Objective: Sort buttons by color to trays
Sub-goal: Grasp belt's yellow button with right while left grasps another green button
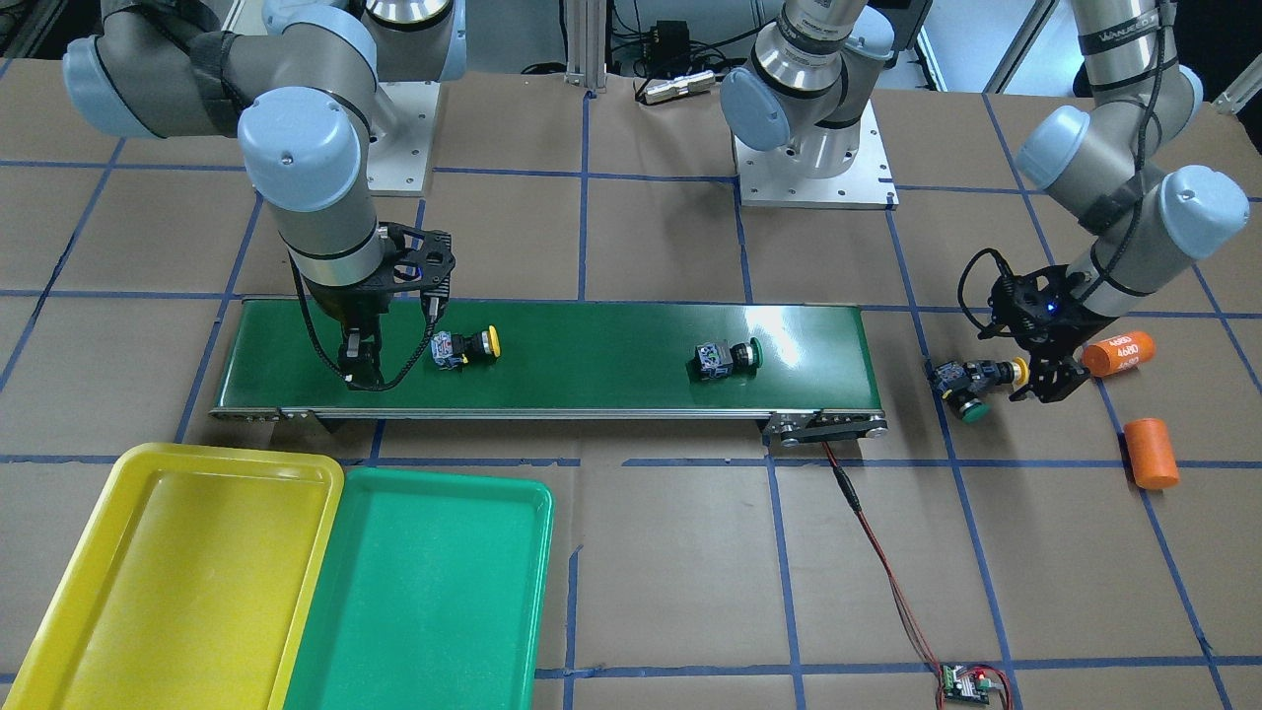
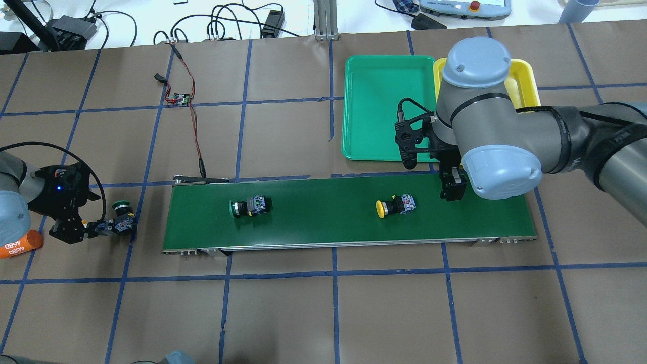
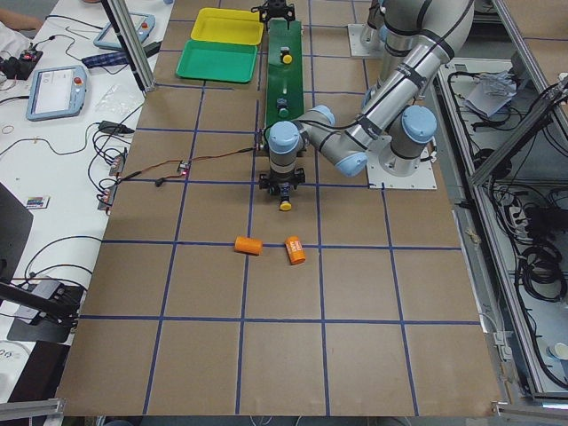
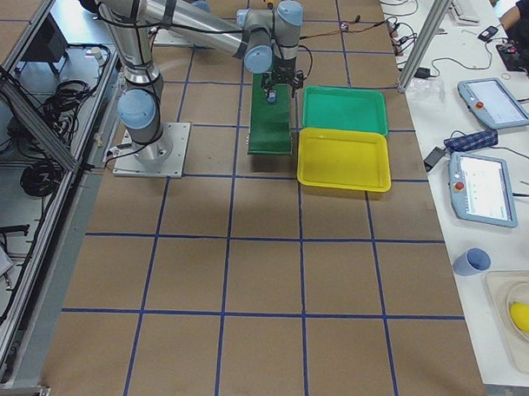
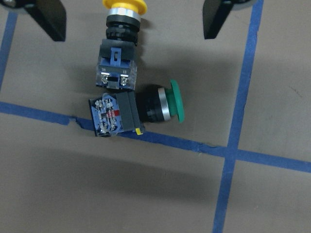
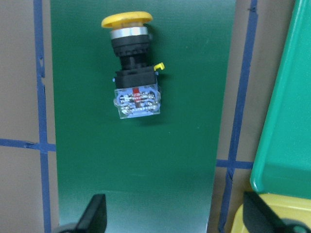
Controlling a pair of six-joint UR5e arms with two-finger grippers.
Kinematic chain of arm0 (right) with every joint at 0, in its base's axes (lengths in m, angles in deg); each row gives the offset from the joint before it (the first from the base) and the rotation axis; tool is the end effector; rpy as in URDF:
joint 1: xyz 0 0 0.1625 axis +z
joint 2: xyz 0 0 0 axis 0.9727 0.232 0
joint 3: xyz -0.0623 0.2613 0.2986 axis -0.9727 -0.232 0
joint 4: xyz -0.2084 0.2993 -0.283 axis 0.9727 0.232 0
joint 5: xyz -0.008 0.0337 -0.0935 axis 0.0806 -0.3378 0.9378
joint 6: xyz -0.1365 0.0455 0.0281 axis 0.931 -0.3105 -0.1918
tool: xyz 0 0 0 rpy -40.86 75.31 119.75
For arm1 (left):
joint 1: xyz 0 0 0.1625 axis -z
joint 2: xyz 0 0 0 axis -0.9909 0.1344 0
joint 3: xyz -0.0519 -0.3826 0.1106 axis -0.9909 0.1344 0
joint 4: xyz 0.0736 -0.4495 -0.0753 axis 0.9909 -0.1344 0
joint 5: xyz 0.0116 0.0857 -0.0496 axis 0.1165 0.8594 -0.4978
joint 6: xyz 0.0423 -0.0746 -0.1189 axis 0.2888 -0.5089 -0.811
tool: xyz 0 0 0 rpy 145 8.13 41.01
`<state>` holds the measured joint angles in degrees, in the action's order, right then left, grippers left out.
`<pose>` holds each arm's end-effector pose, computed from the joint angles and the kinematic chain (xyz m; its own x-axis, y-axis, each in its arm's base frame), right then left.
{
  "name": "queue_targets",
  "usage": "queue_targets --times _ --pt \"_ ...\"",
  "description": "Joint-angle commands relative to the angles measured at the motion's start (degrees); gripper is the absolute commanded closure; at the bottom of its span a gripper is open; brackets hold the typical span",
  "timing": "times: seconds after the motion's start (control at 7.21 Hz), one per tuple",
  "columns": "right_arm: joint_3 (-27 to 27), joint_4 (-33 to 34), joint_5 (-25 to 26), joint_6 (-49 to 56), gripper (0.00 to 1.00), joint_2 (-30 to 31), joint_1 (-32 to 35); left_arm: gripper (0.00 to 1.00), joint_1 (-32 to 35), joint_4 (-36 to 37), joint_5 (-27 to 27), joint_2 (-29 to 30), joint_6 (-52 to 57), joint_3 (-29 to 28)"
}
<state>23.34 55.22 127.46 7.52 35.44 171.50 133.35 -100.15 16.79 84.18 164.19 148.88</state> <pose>0.1682 -0.5181 0.2058 0.0873 -0.9953 -0.0412 -0.9936 -0.0900 0.0683 0.1929 -0.4671 0.1036 -0.1824 0.9831 0.0141 0.9793 0.1830 -0.0863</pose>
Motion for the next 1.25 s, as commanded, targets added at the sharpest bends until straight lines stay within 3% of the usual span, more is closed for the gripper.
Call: queue_targets --times 0.0,0.14,0.55,0.69,0.83,1.11 --pt "2.36 -0.03 -1.37 0.95 0.00 -0.07 0.01 0.00 0.08 5.25 -0.24 0.55 -0.62 4.17" --pt "2.46 0.14 -1.28 1.04 0.00 0.02 0.09 0.02 -0.27 6.65 -0.07 0.20 -0.45 5.14" --pt "3.07 0.32 -1.28 1.57 0.01 -0.50 0.97 0.42 -0.80 13.23 0.28 1.25 -0.18 6.03" --pt "3.16 0.23 -1.37 1.57 0.01 -0.50 1.06 0.77 -0.80 15.26 0.37 1.43 -0.01 6.73" --pt "3.60 0.84 -1.37 1.57 0.01 -1.37 1.06 0.96 -0.80 15.71 0.37 1.60 -0.10 7.43" --pt "3.08 4.01 -0.67 1.49 0.01 -4.54 1.15 1.00 -0.80 15.29 -0.06 -1.81 -0.70 4.65"
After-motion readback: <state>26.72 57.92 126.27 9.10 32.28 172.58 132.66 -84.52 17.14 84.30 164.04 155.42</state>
